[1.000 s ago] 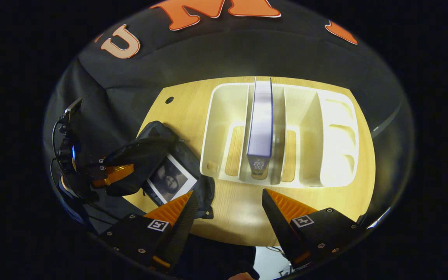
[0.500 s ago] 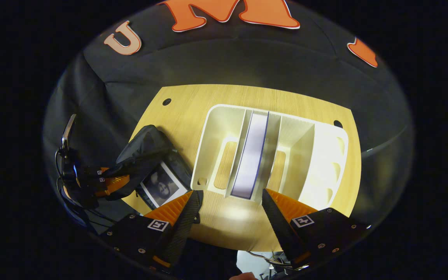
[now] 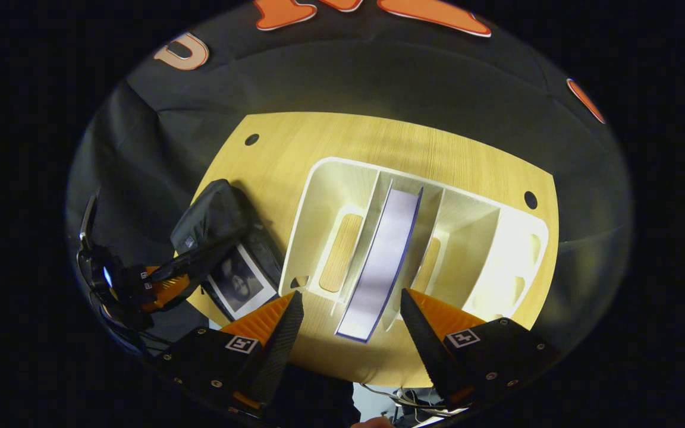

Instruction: Open the schoolbag, grab two books from the bookshelf and put them into the schoolbag.

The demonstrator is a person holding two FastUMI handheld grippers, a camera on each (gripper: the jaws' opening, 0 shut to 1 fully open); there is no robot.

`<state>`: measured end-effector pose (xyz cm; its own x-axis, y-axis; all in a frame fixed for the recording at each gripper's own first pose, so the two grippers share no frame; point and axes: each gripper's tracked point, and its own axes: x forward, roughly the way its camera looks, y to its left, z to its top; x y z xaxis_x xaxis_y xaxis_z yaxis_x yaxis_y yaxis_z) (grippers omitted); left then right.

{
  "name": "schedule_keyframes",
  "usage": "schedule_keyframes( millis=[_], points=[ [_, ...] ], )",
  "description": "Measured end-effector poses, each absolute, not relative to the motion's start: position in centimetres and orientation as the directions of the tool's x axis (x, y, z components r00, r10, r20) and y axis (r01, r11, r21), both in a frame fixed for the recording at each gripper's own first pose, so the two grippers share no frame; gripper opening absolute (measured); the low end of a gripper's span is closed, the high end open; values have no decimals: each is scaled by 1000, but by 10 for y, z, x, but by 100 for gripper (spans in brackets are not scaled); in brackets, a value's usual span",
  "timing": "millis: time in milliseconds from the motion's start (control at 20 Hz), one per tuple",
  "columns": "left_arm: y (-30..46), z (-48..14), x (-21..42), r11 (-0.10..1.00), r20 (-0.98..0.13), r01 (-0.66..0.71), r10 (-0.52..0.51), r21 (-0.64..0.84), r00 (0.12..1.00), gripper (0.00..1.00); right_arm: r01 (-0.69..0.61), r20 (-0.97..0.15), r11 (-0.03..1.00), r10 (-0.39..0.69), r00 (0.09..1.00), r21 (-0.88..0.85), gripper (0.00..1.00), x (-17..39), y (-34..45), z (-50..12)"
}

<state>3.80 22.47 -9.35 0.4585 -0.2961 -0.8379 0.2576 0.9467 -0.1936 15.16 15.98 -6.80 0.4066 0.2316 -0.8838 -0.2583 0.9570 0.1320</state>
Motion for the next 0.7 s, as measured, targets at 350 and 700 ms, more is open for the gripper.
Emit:
schedule_keyframes(
  millis=[350,700],
  points=[
    [221,-96,33,962,-843,181,-267,-205,467,6,-234,-920,961,219,324,146,99,176,155,-96],
    [225,-96,20,969,-850,131,-245,-207,467,6,-223,-942,971,156,297,91,76,188,145,-116]
  ],
)
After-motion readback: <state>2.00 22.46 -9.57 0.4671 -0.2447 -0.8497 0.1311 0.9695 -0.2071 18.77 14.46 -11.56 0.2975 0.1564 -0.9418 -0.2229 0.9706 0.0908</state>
